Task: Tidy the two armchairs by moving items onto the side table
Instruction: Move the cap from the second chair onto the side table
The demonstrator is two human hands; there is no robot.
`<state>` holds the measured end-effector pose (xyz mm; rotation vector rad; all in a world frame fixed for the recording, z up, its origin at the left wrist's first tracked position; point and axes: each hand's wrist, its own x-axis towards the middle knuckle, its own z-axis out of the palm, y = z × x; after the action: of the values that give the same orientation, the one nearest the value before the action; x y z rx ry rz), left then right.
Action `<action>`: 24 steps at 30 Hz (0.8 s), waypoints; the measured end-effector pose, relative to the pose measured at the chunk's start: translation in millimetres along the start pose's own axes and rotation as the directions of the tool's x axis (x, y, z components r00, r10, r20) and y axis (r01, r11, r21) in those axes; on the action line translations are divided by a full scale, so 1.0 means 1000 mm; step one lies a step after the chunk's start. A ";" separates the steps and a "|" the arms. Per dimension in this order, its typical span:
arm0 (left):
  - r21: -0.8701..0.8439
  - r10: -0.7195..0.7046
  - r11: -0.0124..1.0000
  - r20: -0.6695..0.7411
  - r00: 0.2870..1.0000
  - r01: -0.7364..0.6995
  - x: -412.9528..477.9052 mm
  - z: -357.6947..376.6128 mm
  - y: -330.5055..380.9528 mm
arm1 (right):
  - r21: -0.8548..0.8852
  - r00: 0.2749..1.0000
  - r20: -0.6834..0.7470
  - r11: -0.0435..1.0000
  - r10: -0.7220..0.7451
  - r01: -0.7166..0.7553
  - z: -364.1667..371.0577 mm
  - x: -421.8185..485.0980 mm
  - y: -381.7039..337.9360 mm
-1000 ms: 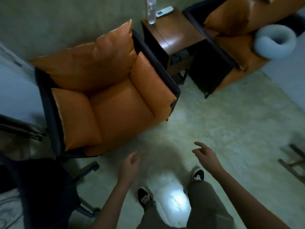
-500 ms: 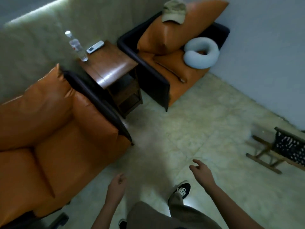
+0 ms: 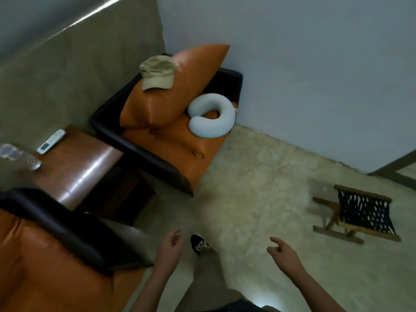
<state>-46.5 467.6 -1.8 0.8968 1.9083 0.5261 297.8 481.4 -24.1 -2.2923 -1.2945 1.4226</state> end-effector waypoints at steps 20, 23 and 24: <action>0.093 -0.032 0.995 0.122 0.992 0.021 0.266 0.016 0.219 | 0.160 0.999 -0.024 0.986 -0.045 0.048 -0.115 0.254 -0.229; 0.068 -0.086 0.994 0.024 0.996 0.085 0.278 0.029 0.248 | 0.078 0.989 0.073 0.990 -0.127 0.122 -0.151 0.307 -0.277; 0.047 -0.092 0.995 -0.013 0.996 0.092 0.282 0.034 0.258 | 0.056 0.983 0.097 0.987 -0.155 0.150 -0.161 0.322 -0.291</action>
<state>-6.5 849.1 -4.5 0.8333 1.9685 0.4330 311.0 943.7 2.8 -2.0650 -1.4138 1.5169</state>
